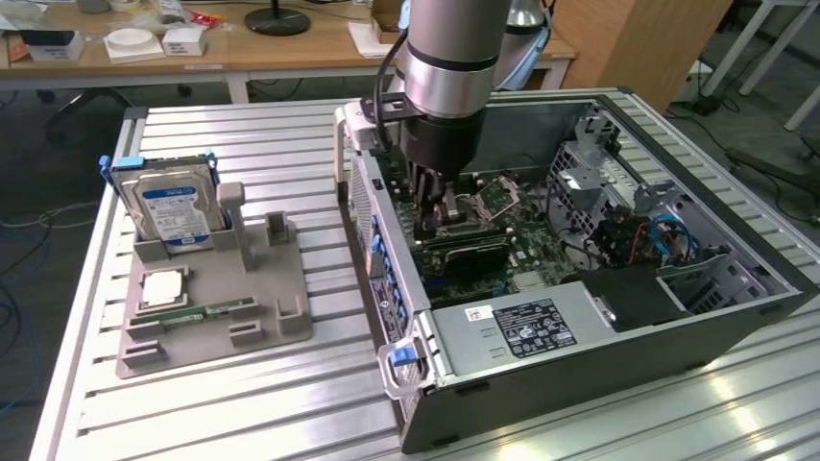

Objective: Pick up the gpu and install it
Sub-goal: 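Press down on the gpu until it lock into place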

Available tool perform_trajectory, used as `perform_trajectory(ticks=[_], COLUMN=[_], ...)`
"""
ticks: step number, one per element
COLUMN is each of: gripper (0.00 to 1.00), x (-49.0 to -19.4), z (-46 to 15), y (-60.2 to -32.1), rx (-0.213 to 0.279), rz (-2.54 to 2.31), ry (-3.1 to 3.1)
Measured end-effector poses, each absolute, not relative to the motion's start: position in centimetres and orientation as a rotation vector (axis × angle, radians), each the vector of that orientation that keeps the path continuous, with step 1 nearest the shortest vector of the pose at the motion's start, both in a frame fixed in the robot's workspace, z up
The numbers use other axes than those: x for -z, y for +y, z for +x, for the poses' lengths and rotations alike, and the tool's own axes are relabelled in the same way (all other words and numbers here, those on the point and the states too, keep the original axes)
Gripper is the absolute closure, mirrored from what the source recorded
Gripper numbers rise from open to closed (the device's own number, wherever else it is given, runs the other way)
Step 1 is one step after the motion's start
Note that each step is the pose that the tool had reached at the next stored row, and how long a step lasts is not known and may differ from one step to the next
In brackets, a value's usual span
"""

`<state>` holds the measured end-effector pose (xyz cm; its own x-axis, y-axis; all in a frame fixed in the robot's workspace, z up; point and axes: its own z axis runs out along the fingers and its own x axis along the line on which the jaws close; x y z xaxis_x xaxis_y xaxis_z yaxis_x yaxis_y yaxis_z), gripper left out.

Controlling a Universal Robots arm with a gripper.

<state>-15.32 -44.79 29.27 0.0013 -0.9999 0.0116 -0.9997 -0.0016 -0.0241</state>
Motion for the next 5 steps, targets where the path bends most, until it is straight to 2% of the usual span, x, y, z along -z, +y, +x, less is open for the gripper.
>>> perform_trajectory(ticks=[5], gripper=[0.90], x=[-29.25], z=[-15.32], y=[-44.78], rx=[0.040], rz=[-2.216], ry=[2.213])
